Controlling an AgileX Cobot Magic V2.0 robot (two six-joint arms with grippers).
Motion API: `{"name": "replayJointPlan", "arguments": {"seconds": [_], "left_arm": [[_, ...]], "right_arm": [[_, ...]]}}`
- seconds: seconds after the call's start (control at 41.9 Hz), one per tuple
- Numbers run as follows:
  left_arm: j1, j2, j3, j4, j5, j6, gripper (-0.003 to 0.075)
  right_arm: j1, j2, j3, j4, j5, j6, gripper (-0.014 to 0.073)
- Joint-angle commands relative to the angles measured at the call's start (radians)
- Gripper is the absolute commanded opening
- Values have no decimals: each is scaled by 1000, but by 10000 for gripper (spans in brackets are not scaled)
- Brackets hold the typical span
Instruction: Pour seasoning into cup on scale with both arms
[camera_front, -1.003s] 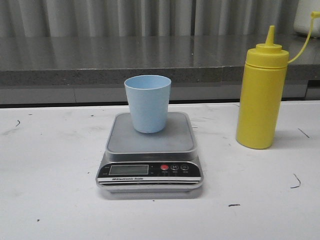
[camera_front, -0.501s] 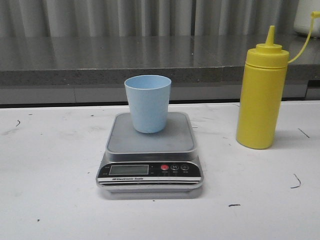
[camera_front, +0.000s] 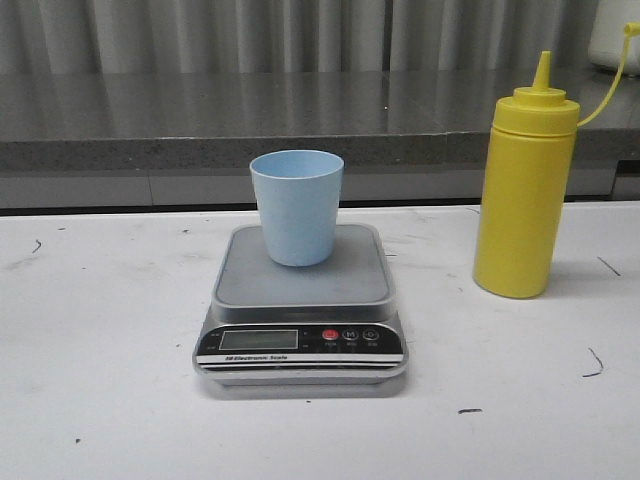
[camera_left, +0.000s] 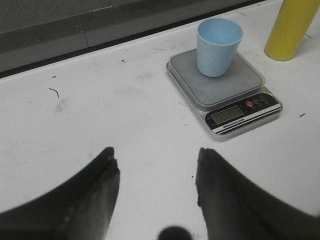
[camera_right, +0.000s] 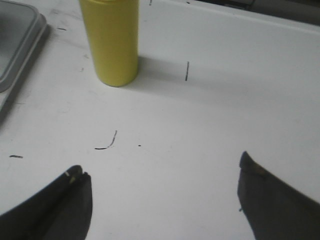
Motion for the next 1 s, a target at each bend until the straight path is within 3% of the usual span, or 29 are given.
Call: {"name": "replayJointPlan", "arguments": {"seconds": [0.0, 0.334, 0.716, 0.979], "left_arm": [[1, 7, -25, -7, -72, -4, 355], [1, 7, -25, -7, -72, -4, 355], [1, 7, -25, -7, -72, -4, 355], [1, 7, -25, -7, -72, -4, 355]], "right_arm": [[44, 6, -36, 25, -80, -10, 614], [86, 72, -32, 131, -218, -10, 614], [87, 371, -23, 169, -411, -16, 614], [115, 543, 193, 164, -983, 22, 614]]}}
